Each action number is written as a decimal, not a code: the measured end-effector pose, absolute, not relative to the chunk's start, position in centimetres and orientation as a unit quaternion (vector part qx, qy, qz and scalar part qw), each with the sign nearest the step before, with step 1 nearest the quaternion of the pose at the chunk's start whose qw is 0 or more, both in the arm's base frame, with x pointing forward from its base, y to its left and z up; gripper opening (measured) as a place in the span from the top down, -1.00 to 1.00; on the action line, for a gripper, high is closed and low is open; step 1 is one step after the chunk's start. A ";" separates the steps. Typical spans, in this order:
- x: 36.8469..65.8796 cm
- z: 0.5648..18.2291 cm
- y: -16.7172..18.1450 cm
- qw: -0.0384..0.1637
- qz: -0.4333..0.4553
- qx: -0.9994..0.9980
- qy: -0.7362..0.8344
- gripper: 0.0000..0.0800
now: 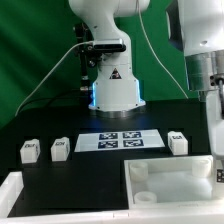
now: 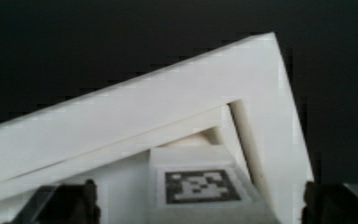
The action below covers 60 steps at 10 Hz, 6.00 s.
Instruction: Assemble one leg
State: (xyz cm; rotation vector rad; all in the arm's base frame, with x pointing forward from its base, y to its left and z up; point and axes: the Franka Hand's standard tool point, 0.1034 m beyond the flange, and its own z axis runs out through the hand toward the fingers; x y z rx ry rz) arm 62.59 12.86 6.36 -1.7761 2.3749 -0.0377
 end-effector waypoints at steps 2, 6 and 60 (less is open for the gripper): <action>62.0 6.4 13.3 0.085 -0.019 -0.692 0.717 -0.59; 62.2 6.3 12.7 0.075 -0.041 -0.853 0.514 -0.62; 64.4 8.8 13.0 0.107 -0.033 -0.570 0.814 -0.62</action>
Offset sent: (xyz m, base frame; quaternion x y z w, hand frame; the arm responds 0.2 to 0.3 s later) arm -0.0013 -0.0047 0.0056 -0.0191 -0.0160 -0.4344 0.9004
